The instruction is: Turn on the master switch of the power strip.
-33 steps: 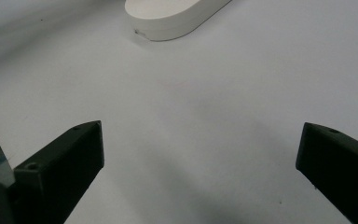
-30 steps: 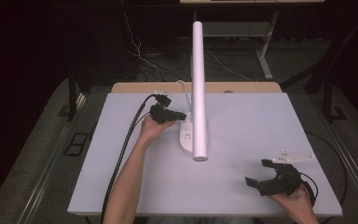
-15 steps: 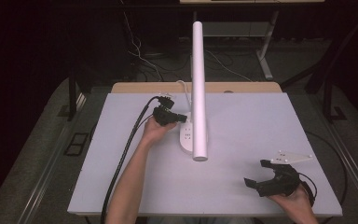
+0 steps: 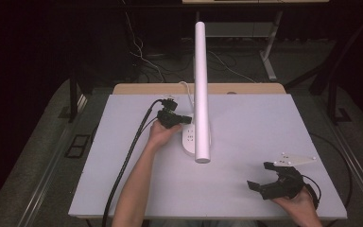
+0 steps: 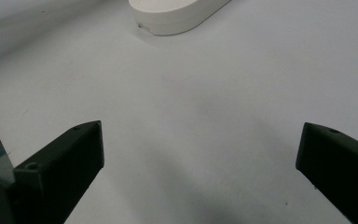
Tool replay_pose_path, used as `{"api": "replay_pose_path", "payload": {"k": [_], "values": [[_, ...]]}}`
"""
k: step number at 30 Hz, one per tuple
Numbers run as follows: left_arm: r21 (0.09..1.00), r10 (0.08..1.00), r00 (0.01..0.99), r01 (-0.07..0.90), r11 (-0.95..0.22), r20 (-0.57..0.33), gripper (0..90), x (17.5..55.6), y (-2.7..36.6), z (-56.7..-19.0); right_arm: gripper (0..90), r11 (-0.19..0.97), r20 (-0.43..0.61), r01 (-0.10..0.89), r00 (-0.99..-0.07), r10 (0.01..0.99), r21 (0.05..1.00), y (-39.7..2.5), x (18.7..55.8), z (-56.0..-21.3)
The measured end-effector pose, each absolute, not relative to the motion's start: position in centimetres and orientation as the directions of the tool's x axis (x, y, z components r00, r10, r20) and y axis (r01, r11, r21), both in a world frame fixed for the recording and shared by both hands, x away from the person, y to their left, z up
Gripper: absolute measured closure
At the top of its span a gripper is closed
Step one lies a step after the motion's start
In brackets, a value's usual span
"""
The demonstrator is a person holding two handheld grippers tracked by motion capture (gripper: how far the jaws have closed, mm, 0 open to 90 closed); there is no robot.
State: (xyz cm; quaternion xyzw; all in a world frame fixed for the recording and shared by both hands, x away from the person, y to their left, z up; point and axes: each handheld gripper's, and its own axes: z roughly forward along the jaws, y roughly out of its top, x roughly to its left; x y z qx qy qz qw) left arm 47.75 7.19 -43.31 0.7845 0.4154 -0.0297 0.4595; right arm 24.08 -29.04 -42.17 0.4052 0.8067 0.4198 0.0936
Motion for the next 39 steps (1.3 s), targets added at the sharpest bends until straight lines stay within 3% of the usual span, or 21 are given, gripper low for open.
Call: {"api": "replay_pose_path", "payload": {"k": [39], "values": [[0.663, 0.675, 0.602, 0.716, -0.219, -0.426, 90.0, 47.45, 6.90, -43.29, 0.3, 0.329, 0.180, 0.567, -0.662, 0.727, 0.755, -28.84, 23.86, -42.10]]}}
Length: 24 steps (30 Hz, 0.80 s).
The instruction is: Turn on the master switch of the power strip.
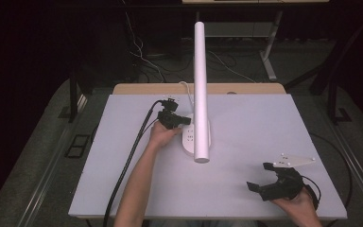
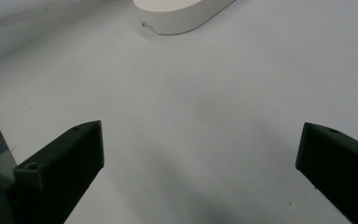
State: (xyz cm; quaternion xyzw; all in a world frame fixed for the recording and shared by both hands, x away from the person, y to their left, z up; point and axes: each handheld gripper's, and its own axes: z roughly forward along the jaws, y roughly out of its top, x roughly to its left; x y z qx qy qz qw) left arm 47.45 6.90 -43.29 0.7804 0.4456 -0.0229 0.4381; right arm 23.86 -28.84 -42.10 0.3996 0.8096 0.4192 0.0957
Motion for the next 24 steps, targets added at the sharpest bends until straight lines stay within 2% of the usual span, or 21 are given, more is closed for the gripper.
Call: {"api": "replay_pose_path", "payload": {"k": [10, 18, 24], "values": [[0.675, 0.682, 0.589, 0.714, -0.187, -0.434, 90.0, 47.1, 7.0, -43.3, 0.3, 0.327, 0.183, 0.569, -0.661, 0.728, 0.754, -28.9, 23.9, -42.2], [0.690, 0.714, 0.605, 0.683, -0.239, -0.352, 89.8, 46.8, 7.0, -42.5, 0.4, 0.327, 0.185, 0.571, -0.661, 0.727, 0.753, -28.9, 24.0, -42.2], [0.708, 0.703, 0.629, 0.659, -0.253, -0.333, 89.6, 46.7, 8.0, -41.4, 0.3, 0.324, 0.189, 0.572, -0.661, 0.727, 0.754, -28.9, 24.0, -42.2]]}}
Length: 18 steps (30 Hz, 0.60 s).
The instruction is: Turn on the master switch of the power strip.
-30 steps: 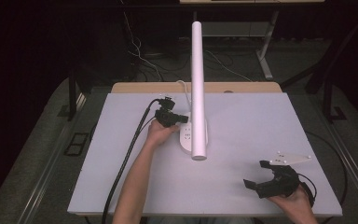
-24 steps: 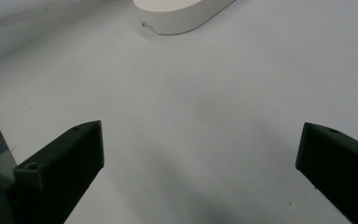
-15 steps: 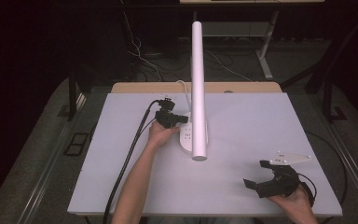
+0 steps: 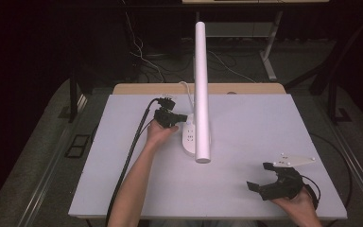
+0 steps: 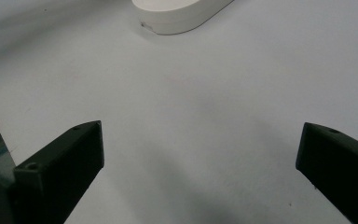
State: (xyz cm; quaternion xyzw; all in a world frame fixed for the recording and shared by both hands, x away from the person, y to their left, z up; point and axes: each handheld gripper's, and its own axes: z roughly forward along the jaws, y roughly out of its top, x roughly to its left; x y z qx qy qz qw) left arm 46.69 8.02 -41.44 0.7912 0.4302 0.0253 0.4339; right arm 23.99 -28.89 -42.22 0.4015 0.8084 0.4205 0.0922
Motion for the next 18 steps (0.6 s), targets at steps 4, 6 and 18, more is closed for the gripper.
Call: {"api": "replay_pose_path", "payload": {"k": [4, 6, 18], "values": [[0.725, 0.694, 0.641, 0.642, -0.250, -0.328, 89.5, 46.5, 8.5, -40.7, 0.4, 0.325, 0.186, 0.569, -0.661, 0.727, 0.755, -29.0, 24.0, -42.2], [0.727, 0.692, 0.646, 0.636, -0.258, -0.320, 88.6, 46.4, 8.8, -40.3, 0.3, 0.325, 0.184, 0.568, -0.661, 0.727, 0.757, -29.0, 24.0, -42.2], [0.777, 0.671, 0.690, 0.568, -0.272, -0.270, 80.7, 44.8, 10.8, -38.0, 0.3, 0.323, 0.186, 0.568, -0.662, 0.726, 0.757, -28.9, 23.9, -42.2]]}}
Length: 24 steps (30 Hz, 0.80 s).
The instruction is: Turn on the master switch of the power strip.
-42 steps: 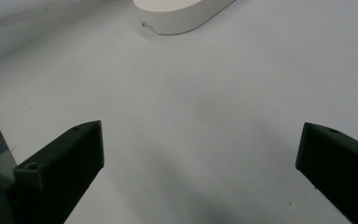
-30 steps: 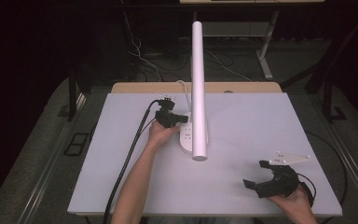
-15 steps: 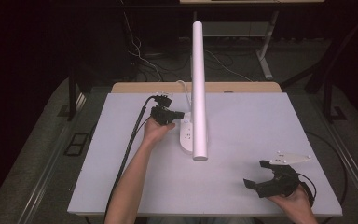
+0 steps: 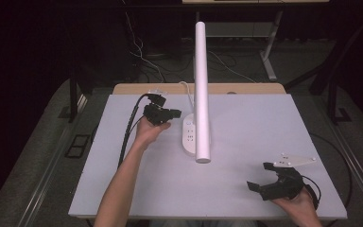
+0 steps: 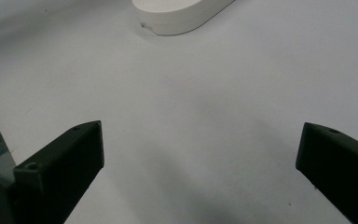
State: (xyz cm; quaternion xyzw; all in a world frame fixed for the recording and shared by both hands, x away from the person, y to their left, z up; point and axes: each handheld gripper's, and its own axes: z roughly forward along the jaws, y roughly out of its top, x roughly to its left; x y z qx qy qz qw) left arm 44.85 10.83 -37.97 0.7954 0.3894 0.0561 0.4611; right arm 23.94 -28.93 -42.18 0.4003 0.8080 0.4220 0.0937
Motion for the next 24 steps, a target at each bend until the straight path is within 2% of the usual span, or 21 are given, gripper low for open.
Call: {"api": "replay_pose_path", "payload": {"k": [2, 3, 4, 7, 14, 24], "values": [[0.784, 0.666, 0.697, 0.559, -0.271, -0.267, 77.1, 44.4, 11.2, -37.6, 0.3, 0.323, 0.187, 0.568, -0.662, 0.726, 0.757, -28.9, 24.0, -42.2], [0.785, 0.660, 0.702, 0.555, -0.274, -0.266, 71.1, 44.3, 11.3, -37.5, 0.3, 0.323, 0.187, 0.568, -0.662, 0.726, 0.757, -28.9, 24.0, -42.2], [0.785, 0.655, 0.707, 0.553, -0.279, -0.266, 71.1, 44.1, 11.5, -37.3, 0.3, 0.323, 0.187, 0.568, -0.662, 0.726, 0.757, -28.9, 24.0, -42.2], [0.795, 0.642, 0.718, 0.543, -0.272, -0.271, 63.1, 43.6, 12.1, -36.9, 0.3, 0.323, 0.186, 0.568, -0.662, 0.726, 0.757, -28.9, 23.9, -42.2], [0.800, 0.645, 0.722, 0.529, -0.283, -0.249, 34.3, 42.0, 13.5, -36.1, 0.3, 0.322, 0.188, 0.568, -0.662, 0.726, 0.757, -28.9, 23.9, -42.2], [0.803, 0.656, 0.705, 0.541, -0.250, -0.270, 15.5, 39.5, 15.9, -36.1, 0.3, 0.322, 0.188, 0.569, -0.661, 0.727, 0.757, -28.8, 23.9, -42.2]]}}
